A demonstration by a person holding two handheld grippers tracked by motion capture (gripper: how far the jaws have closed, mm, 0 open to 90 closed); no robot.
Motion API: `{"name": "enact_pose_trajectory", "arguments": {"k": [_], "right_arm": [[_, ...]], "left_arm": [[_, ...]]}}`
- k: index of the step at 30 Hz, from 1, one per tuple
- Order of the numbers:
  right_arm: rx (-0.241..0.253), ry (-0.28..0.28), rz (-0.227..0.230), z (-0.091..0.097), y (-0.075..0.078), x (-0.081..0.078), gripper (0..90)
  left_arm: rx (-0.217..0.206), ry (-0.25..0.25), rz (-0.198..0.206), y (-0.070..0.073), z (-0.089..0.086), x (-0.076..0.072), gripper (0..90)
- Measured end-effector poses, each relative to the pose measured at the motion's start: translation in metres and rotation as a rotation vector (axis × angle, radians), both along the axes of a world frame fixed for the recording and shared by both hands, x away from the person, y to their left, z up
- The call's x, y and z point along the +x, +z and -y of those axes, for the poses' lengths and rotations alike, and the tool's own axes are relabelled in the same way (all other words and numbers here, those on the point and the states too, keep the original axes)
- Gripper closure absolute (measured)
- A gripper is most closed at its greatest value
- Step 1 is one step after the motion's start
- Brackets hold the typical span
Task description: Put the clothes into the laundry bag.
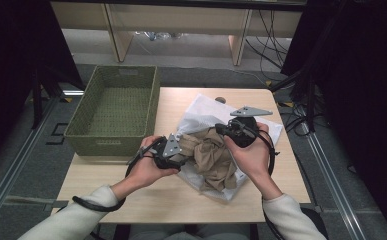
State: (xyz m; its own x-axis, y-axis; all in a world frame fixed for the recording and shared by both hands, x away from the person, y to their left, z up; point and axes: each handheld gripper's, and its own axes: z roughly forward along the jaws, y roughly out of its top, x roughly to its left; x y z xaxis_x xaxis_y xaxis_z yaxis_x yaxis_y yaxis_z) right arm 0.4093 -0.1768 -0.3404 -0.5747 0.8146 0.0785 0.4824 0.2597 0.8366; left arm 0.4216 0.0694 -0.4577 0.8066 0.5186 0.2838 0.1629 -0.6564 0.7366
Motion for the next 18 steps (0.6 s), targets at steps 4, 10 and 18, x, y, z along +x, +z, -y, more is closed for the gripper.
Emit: {"name": "enact_pose_trajectory", "arguments": {"k": [4,10,18], "right_arm": [[0.009,0.006,-0.009,-0.003,-0.002,0.000,90.0],[-0.006,0.010,-0.017,-0.004,-0.005,0.001,90.0],[-0.008,0.018,-0.012,-0.007,-0.005,0.000,90.0]], "left_arm": [[0.016,-0.004,-0.007,-0.008,0.006,0.008,47.8],[-0.047,-0.002,-0.039,-0.003,0.010,0.008,82.7],[-0.184,-0.012,-0.055,0.016,0.011,-0.001,87.5]]}}
